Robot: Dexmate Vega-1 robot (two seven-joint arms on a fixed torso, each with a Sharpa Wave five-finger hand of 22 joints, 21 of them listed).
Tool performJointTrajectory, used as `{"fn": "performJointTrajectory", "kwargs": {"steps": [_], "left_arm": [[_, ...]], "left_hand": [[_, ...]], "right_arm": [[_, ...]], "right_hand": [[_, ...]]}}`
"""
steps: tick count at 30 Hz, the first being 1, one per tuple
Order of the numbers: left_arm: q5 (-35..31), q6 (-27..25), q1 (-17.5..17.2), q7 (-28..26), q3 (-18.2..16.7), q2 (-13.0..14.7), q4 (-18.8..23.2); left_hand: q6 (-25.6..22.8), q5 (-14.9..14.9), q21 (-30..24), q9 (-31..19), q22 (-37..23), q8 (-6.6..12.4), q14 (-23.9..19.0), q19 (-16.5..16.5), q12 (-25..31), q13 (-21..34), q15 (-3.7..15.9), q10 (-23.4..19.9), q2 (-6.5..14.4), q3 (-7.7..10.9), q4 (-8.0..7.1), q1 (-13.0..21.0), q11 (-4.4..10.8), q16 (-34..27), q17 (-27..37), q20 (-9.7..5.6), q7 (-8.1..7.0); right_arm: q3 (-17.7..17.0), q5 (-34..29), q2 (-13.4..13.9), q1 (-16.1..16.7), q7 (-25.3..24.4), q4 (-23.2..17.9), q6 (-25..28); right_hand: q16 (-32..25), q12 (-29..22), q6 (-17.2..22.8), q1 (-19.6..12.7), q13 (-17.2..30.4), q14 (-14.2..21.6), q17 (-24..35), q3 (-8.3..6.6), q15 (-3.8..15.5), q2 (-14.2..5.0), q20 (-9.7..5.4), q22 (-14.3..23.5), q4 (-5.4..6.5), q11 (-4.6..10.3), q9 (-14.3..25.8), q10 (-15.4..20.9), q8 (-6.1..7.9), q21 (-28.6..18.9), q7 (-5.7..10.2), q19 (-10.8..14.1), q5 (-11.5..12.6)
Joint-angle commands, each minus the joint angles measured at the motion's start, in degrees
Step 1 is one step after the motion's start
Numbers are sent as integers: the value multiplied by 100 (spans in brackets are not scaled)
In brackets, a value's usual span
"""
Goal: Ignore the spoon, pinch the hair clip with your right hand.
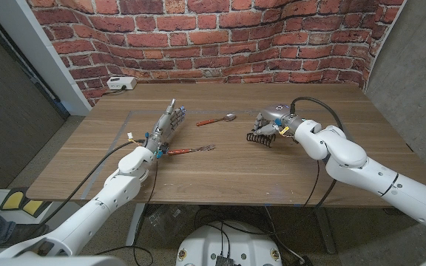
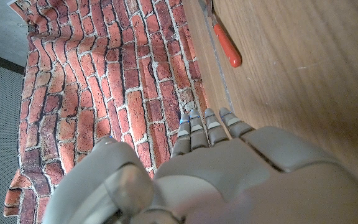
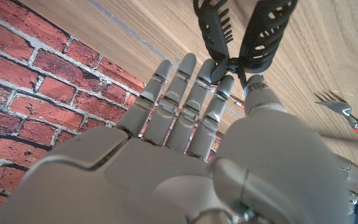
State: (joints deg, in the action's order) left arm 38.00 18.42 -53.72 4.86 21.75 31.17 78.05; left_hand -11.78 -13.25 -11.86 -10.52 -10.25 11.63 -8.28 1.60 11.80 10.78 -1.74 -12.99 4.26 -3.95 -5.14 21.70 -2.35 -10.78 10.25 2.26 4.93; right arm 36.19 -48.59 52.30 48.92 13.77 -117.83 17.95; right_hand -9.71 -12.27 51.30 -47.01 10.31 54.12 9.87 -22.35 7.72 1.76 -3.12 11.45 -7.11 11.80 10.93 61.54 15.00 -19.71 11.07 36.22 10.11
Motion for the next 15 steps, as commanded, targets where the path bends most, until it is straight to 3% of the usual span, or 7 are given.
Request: {"fn": "performJointTrajectory", "kwargs": {"steps": [1,15], "left_arm": [[-21,-42,27,-32,11,6,25],[-27,-58,36,-69,9,-1,35]], "left_hand": [[-46,33,11,-21,-23,-13,-61,-9,-5,33,-11,-28,20,-28,-14,36,2,0,21,40,-6],[-62,36,10,-21,-24,-9,-62,-13,-6,33,-10,-29,27,-37,-15,40,-1,-1,21,53,-6]], "right_arm": [[31,-47,11,-48,96,6,8],[45,6,-30,-63,75,112,-3]], "right_hand": [[3,65,-113,81,12,-122,16,22,400,39,43,12,10,8,21,-148,-78,19,-24,-69,29],[3,168,-550,231,27,-453,31,81,288,113,209,4,28,11,44,-594,-309,53,-73,-122,47]]}}
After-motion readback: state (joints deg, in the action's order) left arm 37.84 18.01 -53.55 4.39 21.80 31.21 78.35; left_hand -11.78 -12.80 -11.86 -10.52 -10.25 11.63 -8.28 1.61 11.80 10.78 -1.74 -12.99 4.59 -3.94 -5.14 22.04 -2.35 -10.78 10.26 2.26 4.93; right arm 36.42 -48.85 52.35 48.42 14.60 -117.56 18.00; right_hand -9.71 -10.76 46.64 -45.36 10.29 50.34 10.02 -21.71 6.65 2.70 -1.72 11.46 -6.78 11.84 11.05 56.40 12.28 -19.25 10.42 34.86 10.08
